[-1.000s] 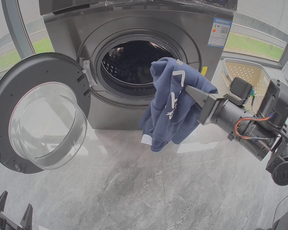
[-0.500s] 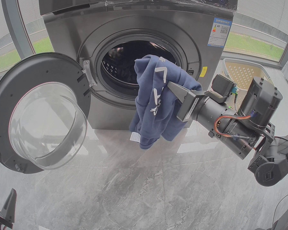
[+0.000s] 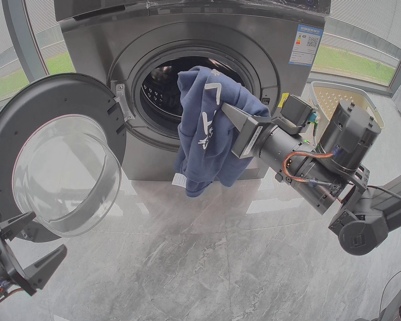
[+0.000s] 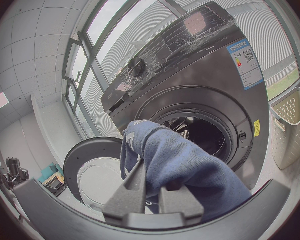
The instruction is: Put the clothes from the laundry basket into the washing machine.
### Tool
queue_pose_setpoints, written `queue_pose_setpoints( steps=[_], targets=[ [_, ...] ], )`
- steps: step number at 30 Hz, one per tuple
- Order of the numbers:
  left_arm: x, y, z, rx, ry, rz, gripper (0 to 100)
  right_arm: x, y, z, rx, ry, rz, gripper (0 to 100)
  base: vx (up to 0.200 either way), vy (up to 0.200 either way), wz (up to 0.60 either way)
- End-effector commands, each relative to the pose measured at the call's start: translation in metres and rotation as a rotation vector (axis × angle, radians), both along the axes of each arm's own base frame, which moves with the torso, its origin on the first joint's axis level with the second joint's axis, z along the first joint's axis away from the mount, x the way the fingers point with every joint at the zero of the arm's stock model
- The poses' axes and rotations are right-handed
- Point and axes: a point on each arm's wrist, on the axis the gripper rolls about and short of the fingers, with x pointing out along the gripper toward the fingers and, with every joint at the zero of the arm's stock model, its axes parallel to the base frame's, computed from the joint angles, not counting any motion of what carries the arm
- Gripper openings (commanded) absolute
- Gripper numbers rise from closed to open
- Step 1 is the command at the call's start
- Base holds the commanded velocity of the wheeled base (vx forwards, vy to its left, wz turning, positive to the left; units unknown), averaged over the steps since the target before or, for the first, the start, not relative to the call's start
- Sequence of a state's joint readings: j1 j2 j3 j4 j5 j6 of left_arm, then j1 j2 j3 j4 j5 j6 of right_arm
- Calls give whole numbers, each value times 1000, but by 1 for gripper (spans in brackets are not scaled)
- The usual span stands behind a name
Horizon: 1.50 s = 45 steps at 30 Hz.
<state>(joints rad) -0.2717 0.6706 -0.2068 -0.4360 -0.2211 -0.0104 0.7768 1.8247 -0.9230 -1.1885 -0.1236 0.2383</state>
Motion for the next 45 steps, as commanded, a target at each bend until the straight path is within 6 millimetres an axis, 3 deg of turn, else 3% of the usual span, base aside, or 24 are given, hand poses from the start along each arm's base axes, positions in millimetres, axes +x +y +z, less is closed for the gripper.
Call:
queue_pose_setpoints(
  steps=[1,22,35,45],
  targets=[
    [61,-36,-8,49,140,-164,100,14,10,-7,-2,0,-6,0,0,0,0],
    [154,-94,-35,84,303,-315,100,15,9,-12,-24,30,-19,0,0,0,0],
    [185,-111,-52,73,299,-317,100,12,12,-12,-24,30,-8,0,0,0,0],
    [217,-138,-60,-9,286,-332,100,11,11,-12,-23,31,-8,0,0,0,0]
  ],
)
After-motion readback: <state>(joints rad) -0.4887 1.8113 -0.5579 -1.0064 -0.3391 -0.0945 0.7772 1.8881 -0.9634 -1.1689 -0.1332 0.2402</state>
